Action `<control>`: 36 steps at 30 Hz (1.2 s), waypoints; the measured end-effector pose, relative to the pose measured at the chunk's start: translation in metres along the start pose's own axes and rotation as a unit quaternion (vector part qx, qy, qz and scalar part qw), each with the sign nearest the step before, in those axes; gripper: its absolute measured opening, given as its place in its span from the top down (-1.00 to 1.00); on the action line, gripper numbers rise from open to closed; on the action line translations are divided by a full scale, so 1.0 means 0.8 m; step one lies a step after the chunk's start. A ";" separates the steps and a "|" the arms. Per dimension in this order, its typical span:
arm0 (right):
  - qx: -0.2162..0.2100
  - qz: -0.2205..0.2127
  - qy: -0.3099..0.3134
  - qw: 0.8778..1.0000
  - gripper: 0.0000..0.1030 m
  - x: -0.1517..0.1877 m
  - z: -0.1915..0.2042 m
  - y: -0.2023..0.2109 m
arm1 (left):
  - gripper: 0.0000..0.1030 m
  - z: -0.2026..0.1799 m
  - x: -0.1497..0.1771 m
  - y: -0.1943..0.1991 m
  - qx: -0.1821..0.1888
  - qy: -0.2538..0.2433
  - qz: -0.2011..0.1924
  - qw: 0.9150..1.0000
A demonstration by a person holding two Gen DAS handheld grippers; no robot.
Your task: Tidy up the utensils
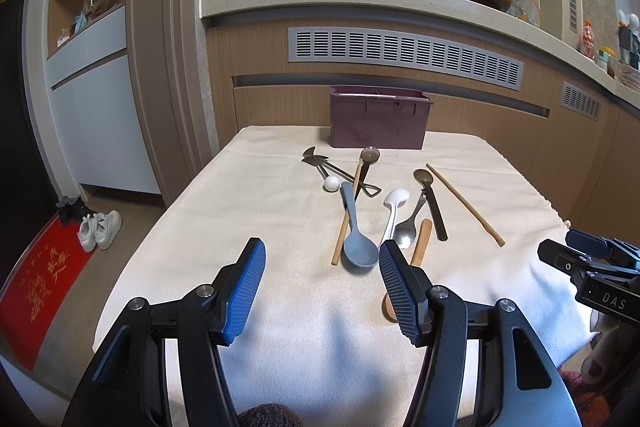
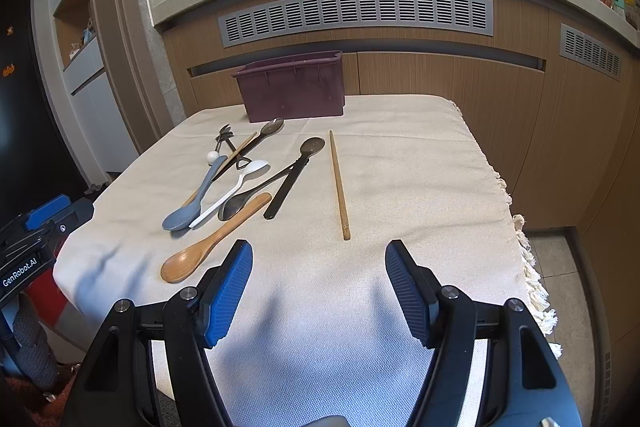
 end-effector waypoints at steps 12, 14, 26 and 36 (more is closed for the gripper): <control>-0.003 0.002 0.002 1.000 -0.29 0.001 0.001 -0.002 | -0.16 0.003 -0.001 -0.003 0.002 0.003 0.007 1.000; -0.001 0.001 0.003 1.000 -0.29 -0.002 0.001 -0.002 | -0.16 0.005 -0.002 -0.005 0.002 0.005 0.008 1.000; 0.014 -0.011 0.026 1.000 -0.29 -0.063 -0.003 -0.021 | -0.16 0.024 -0.043 -0.039 0.003 0.023 0.025 0.999; 0.027 0.038 0.087 0.995 -0.17 -0.125 0.000 -0.106 | -0.16 0.049 -0.110 -0.131 0.050 0.016 0.079 0.995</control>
Point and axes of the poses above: each gripper's, at about its wrist camera, not at the fingertips, and y roughly against the way its jaws point, z to its left, x to its underside, the point moved 8 cm from there along -y, roughly the way its jaws point, and after that the axes turned 7 degrees about z, right-handed, at the moved point
